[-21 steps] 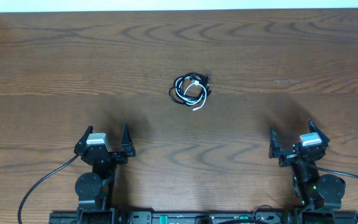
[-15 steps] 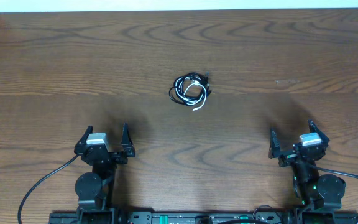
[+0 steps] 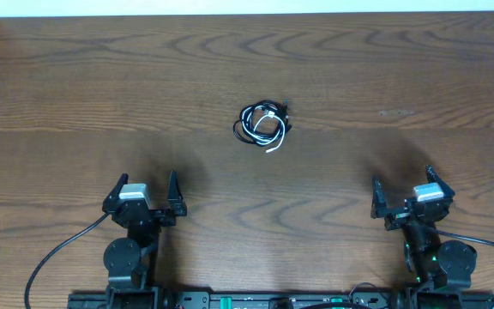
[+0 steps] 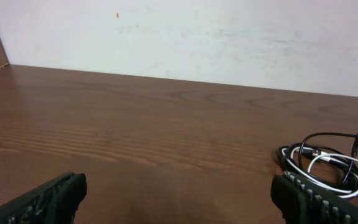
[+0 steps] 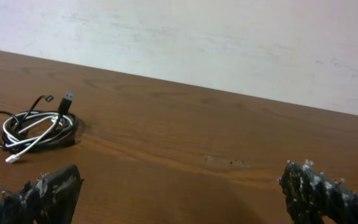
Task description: Untangle cables
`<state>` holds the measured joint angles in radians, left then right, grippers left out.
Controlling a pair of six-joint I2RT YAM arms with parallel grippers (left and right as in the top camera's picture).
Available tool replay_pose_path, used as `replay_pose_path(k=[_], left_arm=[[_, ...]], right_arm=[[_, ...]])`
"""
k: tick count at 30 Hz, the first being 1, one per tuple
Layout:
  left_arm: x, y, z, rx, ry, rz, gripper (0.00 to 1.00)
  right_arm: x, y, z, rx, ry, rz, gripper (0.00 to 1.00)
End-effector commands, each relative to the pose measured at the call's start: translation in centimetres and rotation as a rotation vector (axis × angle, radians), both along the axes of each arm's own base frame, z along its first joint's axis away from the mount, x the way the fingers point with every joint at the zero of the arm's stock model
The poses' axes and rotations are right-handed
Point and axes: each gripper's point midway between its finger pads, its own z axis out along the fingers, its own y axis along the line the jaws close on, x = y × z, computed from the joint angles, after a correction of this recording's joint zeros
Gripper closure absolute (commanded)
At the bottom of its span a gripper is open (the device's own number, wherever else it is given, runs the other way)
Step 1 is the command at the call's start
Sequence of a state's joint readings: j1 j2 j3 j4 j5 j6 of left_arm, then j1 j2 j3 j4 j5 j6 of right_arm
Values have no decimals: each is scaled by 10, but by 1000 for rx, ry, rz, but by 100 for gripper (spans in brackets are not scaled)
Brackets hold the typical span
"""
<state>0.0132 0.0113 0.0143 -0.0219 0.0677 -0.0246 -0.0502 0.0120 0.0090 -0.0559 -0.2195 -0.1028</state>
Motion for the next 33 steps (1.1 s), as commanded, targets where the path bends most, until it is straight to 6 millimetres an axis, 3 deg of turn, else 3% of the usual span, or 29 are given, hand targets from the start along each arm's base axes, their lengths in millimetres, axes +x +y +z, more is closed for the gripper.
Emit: replay_pose_path(k=[1, 33], left_arm=[[-1, 0, -16, 12, 56, -1, 0], [-1, 2, -16, 13, 56, 8, 0]], right_arm=[[0, 0, -1, 4, 2, -1, 1], [0, -2, -1, -17, -1, -15, 1]])
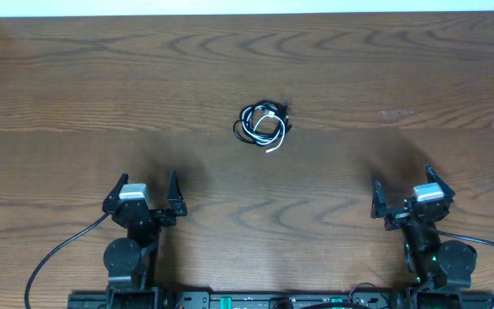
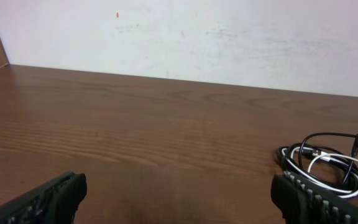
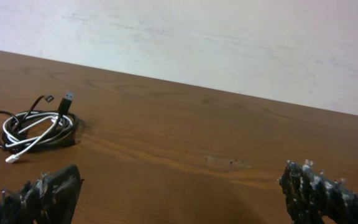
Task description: Untangle cables
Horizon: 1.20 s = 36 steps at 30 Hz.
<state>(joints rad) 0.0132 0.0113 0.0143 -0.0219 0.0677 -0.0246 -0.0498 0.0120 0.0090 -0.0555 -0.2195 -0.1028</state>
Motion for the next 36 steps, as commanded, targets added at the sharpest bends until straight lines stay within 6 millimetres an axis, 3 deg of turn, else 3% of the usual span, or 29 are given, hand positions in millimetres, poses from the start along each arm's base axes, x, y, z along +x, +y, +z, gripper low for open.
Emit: replay_pose_path(k=[1, 8, 12, 19, 25, 27, 30, 36], left_arm=[[-1, 5, -16, 16, 56, 27, 0], [-1, 7, -16, 17, 56, 36, 0], [-1, 7, -14, 34, 48, 34, 0], [-1, -14, 41, -41, -135, -79, 0], [0, -25, 69, -47, -93, -147, 0], [3, -30, 77, -51, -62, -173, 0], [15, -50, 95, -77, 41, -290, 0], [45, -71, 103, -134, 267, -399, 0]], right_arm=[[0, -2, -1, -19, -1, -15, 1], [0, 1, -1, -18, -2, 4, 1], [-1, 5, 12, -16, -54, 31, 1], [-6, 7, 63, -15, -233, 38, 1], [-4, 11, 100, 7, -231, 67, 1], [0, 13, 112, 8, -217, 80, 1], [23, 15, 141, 14, -140, 94, 1], [59, 22, 165, 29, -10, 149, 1]])
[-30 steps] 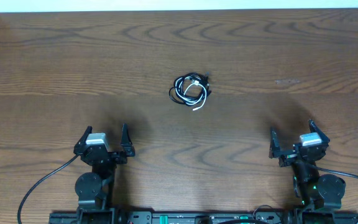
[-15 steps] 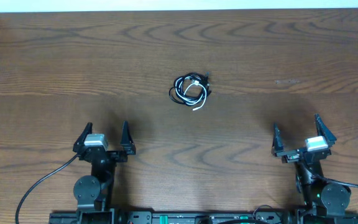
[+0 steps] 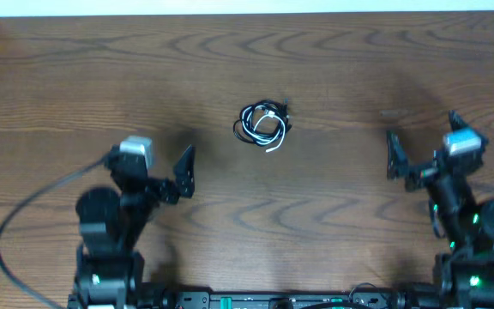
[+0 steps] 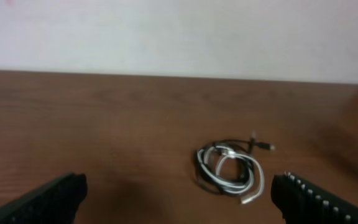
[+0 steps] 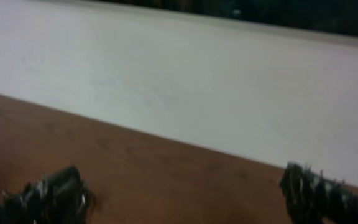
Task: Untangle cables
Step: 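Move both grippers forward toward the tangled black and white cables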
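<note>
A small tangle of black and white cables [image 3: 262, 124] lies on the brown table, a little beyond the middle. In the left wrist view the cable bundle [image 4: 231, 168] sits ahead, right of centre, with a white plug end toward the near side. My left gripper [image 3: 151, 170] stands open to the near left of the bundle, and its jaws [image 4: 179, 202] are spread wide with nothing between them. My right gripper [image 3: 425, 150] is open at the right, well apart from the cables. The blurred right wrist view shows its fingers [image 5: 48, 199] wide apart over bare wood; no cables show there.
The wooden table [image 3: 75, 77] runs to a white wall [image 4: 179, 31] at the far edge. A black supply lead [image 3: 24, 215] loops from my left arm at the near left. Both arm bases stand at the near edge.
Both arms have left the near edge and stand farther out on the table. The left wrist view now looks down on the cables. The right wrist view has lost them.
At both earlier moments my two grippers rested open at the near edge and the tangle lay untouched in the middle. Now both grippers are out over the table, still open, and the tangle lies in the same spot.
</note>
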`<state>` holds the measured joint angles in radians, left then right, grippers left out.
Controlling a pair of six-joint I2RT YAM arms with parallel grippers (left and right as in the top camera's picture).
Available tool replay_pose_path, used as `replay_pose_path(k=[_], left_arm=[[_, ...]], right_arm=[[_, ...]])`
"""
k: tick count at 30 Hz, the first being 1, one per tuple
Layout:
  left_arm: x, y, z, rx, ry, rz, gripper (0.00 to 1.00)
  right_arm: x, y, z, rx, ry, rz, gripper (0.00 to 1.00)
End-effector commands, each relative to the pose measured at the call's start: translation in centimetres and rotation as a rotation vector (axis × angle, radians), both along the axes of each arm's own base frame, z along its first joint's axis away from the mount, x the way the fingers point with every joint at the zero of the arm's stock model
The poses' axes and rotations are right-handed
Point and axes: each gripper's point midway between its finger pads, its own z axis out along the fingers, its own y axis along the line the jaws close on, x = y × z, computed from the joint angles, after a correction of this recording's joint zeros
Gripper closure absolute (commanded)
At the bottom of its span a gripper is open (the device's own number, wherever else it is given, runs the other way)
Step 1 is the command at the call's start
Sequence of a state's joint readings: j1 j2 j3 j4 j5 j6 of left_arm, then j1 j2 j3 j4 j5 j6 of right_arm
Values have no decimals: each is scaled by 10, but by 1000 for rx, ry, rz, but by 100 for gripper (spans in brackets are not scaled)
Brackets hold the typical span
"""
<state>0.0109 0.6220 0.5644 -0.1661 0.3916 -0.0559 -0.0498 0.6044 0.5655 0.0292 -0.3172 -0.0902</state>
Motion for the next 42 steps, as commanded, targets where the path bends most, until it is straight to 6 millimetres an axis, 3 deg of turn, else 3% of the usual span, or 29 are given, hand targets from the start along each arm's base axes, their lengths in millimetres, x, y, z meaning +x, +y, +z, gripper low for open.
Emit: replay_pose_path(k=[1, 6, 10, 17, 21, 25, 28, 29, 31, 33, 34, 35, 42], left_arm=[[17, -19, 13, -35, 99, -93, 0], [52, -43, 2, -25, 310, -157, 0], [79, -72, -15, 24, 488, -210, 0], [108, -112, -62, 65, 689, -283, 0], [93, -114, -95, 36, 856, -259, 0], [89, -121, -103, 28, 877, -320, 0], [100, -125, -109, 4, 860, -302, 0], [109, -129, -114, -27, 857, -268, 1], [123, -129, -123, -84, 874, -156, 9], [134, -118, -142, -145, 926, 73, 21], [136, -117, -149, -159, 940, 136, 25], [138, -119, -162, -158, 950, 216, 33], [134, -127, -198, -101, 959, 373, 46]], right_arm=[[20, 11, 17, 16, 64, 73, 1], [49, 21, 17, 35, 207, 144, 1], [74, 27, 5, 59, 360, 186, 1], [116, 40, -11, 96, 445, 288, 1], [138, 36, -33, 95, 467, 266, 1], [139, 47, -44, 121, 497, 341, 1], [142, 47, -57, 129, 535, 340, 1], [143, 47, -61, 132, 547, 340, 6], [142, 46, -64, 132, 562, 331, 17], [140, 46, -67, 136, 578, 328, 16], [139, 46, -69, 137, 585, 328, 12], [138, 46, -70, 142, 596, 325, 1], [142, 22, -89, 303, 735, 97, 1]])
